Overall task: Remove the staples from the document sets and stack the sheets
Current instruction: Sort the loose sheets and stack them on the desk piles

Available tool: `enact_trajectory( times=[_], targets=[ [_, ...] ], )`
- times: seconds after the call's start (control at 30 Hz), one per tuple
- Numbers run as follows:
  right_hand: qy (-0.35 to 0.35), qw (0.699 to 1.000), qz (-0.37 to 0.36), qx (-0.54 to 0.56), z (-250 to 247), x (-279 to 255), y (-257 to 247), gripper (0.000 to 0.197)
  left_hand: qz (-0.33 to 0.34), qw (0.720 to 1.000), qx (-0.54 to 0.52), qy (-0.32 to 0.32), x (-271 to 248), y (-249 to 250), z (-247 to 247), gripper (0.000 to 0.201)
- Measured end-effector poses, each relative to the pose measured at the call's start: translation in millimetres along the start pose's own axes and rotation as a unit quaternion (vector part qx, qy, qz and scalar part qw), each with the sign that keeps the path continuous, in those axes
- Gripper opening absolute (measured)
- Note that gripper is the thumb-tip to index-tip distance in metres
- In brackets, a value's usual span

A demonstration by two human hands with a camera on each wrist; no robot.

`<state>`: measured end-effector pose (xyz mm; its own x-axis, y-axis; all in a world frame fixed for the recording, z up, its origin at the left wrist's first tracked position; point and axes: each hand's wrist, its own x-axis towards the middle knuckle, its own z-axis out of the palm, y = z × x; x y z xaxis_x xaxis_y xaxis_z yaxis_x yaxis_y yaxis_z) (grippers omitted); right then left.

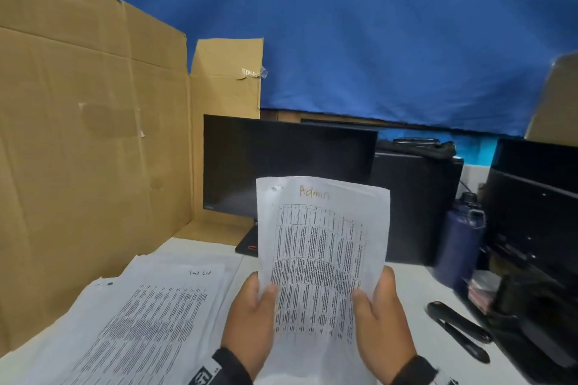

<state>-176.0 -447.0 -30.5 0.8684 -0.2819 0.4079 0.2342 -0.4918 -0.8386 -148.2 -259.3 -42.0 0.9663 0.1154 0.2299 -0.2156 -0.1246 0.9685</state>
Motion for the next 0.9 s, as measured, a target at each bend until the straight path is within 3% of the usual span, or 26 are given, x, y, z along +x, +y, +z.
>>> enact_trajectory(
  times=[0.07,0.13,0.17,0.23,0.3,0.37,0.5,0.67,0.9],
  targets=[
    [0.014,1.000,0.013,-0.003,0,4,-5,0.041,0.006,1.000,0.004,0.026,1,-1,-2,0.022],
    [0.093,0.995,-0.015,-0.042,-2,6,-12,0.067,0.012,0.999,0.026,0.036,-2,1,-6,0.022],
    [0.143,0.985,-0.045,-0.082,-4,6,-23,0.076,0.018,0.999,0.033,0.038,-3,2,-9,0.021],
    [0.202,0.952,-0.157,-0.167,-11,4,-47,0.078,0.029,0.999,0.023,0.035,-6,1,-12,0.022],
    [0.171,0.916,-0.270,-0.242,-16,5,-76,0.070,0.026,0.999,0.021,0.030,-12,1,-13,0.024],
    [0.115,0.896,-0.323,-0.281,-15,11,-97,0.057,0.020,0.999,0.030,0.024,-16,1,-12,0.025],
    [0.075,0.874,-0.372,-0.304,-5,21,-122,0.037,0.021,0.998,0.056,0.016,-23,7,-13,0.022],
    [0.058,0.893,-0.369,-0.250,5,28,-131,0.048,0.007,0.999,0.040,0.016,-26,6,-13,0.020],
    [0.062,0.867,-0.420,-0.262,8,41,-138,0.026,-0.006,1.000,0.024,0.011,-23,-4,-11,0.024]
  ],
)
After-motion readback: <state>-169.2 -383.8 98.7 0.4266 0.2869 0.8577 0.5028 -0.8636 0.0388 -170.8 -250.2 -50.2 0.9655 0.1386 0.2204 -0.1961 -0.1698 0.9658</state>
